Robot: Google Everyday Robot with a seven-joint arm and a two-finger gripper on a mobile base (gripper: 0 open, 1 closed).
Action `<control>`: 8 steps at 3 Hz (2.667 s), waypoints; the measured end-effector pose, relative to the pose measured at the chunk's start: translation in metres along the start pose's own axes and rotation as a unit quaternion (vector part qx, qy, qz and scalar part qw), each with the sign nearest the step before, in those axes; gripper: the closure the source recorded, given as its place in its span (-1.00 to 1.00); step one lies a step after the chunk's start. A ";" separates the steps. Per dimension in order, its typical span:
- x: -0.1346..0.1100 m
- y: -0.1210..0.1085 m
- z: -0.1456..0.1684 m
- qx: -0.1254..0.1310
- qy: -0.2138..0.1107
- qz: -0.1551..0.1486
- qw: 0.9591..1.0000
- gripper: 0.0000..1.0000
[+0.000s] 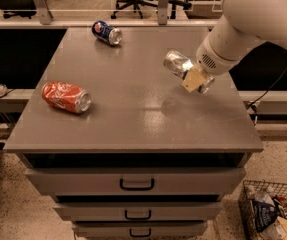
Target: Move redbull can near pepsi can
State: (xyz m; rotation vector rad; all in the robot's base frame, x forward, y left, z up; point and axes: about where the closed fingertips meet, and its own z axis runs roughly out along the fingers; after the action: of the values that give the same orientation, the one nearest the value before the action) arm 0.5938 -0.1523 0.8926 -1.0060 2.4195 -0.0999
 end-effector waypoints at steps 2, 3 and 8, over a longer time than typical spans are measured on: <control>-0.040 -0.034 0.034 0.019 0.001 -0.040 0.999 1.00; -0.058 -0.047 0.040 0.027 -0.006 -0.051 0.998 1.00; -0.181 -0.024 0.122 -0.012 -0.034 -0.102 0.994 1.00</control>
Offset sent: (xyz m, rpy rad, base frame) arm 0.0989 0.0102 0.0009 -0.0949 -0.0681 0.0775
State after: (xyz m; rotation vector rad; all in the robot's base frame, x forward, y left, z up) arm 0.7766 -0.0313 0.8710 -1.2455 2.2558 -0.1067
